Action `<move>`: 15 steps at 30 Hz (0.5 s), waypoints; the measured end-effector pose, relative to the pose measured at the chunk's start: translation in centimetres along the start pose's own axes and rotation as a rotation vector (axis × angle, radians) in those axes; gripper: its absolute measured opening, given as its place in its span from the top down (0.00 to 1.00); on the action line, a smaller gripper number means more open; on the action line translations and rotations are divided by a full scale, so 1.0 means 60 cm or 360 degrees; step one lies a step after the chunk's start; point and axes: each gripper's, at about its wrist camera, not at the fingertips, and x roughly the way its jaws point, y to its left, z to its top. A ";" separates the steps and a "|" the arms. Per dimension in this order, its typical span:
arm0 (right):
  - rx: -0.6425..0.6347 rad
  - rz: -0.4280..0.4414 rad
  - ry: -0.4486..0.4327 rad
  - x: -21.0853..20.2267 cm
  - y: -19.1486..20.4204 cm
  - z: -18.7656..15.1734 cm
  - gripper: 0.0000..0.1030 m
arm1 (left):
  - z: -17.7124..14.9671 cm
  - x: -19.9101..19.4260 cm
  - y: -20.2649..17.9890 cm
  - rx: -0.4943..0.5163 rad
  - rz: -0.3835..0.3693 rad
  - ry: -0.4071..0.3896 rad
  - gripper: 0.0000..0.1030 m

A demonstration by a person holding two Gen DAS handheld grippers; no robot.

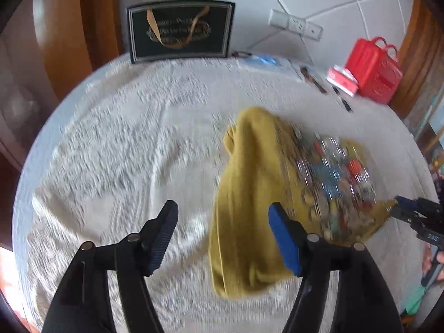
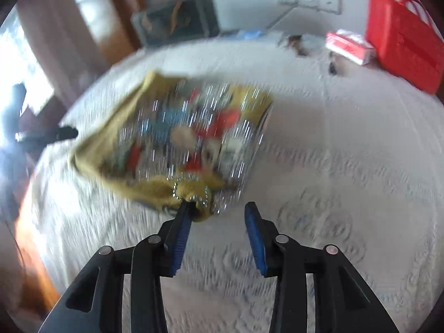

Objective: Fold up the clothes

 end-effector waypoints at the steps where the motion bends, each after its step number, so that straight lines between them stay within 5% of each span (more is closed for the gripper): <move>1: 0.0048 0.0004 -0.0041 -0.004 -0.010 0.018 0.61 | 0.015 0.006 0.001 -0.0003 0.0009 -0.0015 0.35; 4: 0.0188 0.0078 -0.0160 -0.025 -0.030 0.045 0.59 | 0.063 0.050 0.000 -0.0045 -0.0006 -0.0009 0.35; 7: 0.0267 0.0126 -0.0234 -0.038 -0.054 0.063 0.42 | 0.099 0.112 -0.003 -0.0038 0.0029 0.0057 0.35; 15: 0.0394 0.0016 -0.0044 0.078 -0.101 0.099 0.40 | 0.116 0.218 -0.014 -0.0073 -0.0113 0.0217 0.35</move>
